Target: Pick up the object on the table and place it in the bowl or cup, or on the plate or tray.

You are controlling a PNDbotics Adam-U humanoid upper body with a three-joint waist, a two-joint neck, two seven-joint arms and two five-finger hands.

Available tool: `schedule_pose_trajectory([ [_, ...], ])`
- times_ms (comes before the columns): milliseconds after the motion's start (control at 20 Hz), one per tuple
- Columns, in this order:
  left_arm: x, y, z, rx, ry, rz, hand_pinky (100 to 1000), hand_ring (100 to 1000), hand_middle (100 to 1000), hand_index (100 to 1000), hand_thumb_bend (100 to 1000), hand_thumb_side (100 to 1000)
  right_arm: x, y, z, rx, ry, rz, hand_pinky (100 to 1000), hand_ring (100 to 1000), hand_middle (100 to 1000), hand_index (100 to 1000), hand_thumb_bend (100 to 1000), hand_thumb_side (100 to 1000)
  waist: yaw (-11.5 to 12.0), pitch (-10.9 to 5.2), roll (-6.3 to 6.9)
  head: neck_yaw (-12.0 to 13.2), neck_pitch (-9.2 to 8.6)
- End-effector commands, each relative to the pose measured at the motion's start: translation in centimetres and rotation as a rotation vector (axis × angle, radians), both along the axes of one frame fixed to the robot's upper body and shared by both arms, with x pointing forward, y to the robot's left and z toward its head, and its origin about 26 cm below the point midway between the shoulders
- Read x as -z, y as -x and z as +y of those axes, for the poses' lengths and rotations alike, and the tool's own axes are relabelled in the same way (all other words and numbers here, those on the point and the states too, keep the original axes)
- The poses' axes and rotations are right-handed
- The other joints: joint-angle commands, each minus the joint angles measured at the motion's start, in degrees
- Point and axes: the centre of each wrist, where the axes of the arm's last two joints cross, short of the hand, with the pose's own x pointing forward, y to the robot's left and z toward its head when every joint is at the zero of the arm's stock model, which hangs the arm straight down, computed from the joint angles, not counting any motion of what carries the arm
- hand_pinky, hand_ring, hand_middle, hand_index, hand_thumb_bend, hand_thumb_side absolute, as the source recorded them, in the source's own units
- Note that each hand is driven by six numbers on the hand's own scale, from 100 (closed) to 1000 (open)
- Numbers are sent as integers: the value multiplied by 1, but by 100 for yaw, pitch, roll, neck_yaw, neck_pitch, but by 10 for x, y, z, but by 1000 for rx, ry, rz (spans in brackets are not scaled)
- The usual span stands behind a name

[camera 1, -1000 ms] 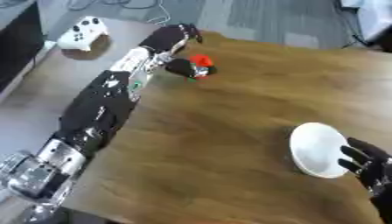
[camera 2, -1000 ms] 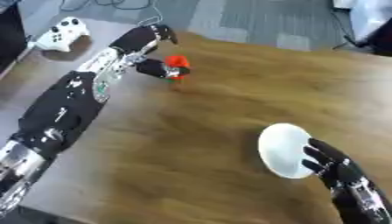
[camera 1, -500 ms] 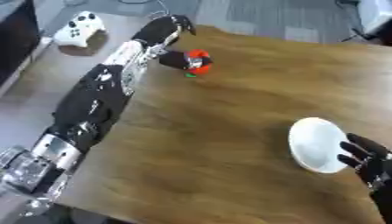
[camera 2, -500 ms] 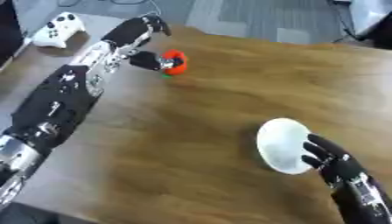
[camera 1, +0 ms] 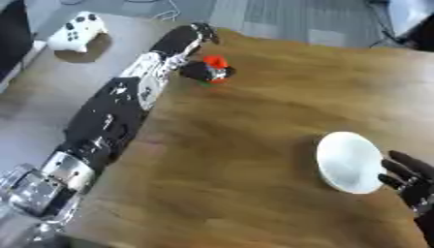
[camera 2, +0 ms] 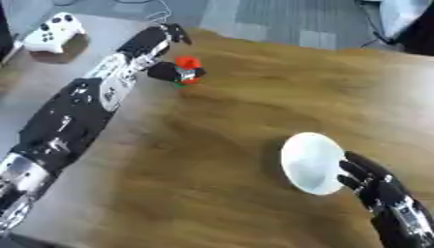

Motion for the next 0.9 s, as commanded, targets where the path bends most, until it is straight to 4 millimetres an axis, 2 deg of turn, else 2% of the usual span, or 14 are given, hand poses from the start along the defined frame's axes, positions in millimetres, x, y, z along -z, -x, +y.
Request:
schedule_pose_trajectory([
  [50, -13, -2, -2, 11, 22, -43, 683, 756, 754, 767, 585, 759, -11, -1, 4, -19, -8, -42, 933, 959, 951, 936, 100, 867, -25, -59, 1, 186, -206],
  [200, -11, -3, -5, 17, 30, -46, 670, 748, 748, 762, 593, 745, -12, -1, 5, -24, -10, -48, 933, 959, 951, 936, 100, 867, -55, -14, -29, 318, -387],
  [250, -10, -3, -6, 18, 33, -46, 668, 748, 748, 761, 658, 693, -13, -1, 6, -26, -11, -50, 933, 959, 951, 936, 100, 864, -63, -3, -39, 355, -442],
  [300, -9, -3, -7, 20, 37, -46, 644, 730, 736, 753, 596, 727, -13, -1, 6, -28, -12, -53, 934, 959, 951, 936, 100, 866, -74, 10, -53, 396, -506],
  [450, -5, -4, -10, 26, 50, -44, 612, 698, 712, 743, 596, 706, -15, -2, 8, -32, -15, -61, 934, 959, 951, 936, 100, 866, -104, 48, -94, 496, -687],
  [500, -3, -4, -12, 28, 54, -44, 558, 620, 644, 724, 586, 620, -15, -2, 8, -34, -17, -63, 934, 960, 951, 936, 100, 864, -116, 62, -112, 529, -751],
  [550, -2, -4, -13, 30, 58, -42, 558, 620, 644, 724, 586, 620, -16, -2, 8, -36, -18, -66, 934, 960, 951, 936, 100, 864, -127, 74, -130, 559, -810],
  [600, 0, -4, -14, 32, 59, -40, 522, 563, 590, 692, 566, 520, -16, -2, 9, -38, -20, -69, 934, 960, 951, 936, 100, 863, -136, 85, -149, 586, -865],
  [650, 1, -4, -15, 32, 59, -39, 517, 557, 583, 688, 565, 510, -17, -2, 9, -39, -21, -71, 934, 960, 951, 936, 100, 863, -142, 93, -163, 605, -904],
  [700, 2, -4, -16, 32, 59, -37, 452, 494, 519, 641, 530, 392, -17, -2, 10, -41, -22, -74, 934, 960, 951, 937, 100, 860, -146, 102, -179, 625, -945],
  [750, 4, -4, -17, 31, 60, -35, 414, 473, 499, 622, 507, 331, -17, -2, 10, -42, -24, -76, 933, 959, 950, 936, 100, 860, -148, 111, -195, 645, -983],
  [800, 5, -5, -18, 29, 61, -33, 355, 433, 464, 587, 460, 192, -17, -2, 10, -43, -25, -77, 933, 959, 950, 936, 100, 860, -148, 117, -207, 660, -1009],
  [850, 7, -5, -19, 23, 62, -28, 345, 426, 457, 580, 447, 151, -17, -2, 10, -45, -27, -78, 933, 959, 950, 936, 100, 860, -147, 123, -219, 677, -1036],
  [900, 9, -5, -20, 18, 63, -24, 277, 383, 396, 508, 339, 100, -17, -2, 11, -45, -28, -79, 933, 959, 950, 936, 100, 859, -147, 127, -229, 691, -1058],
])
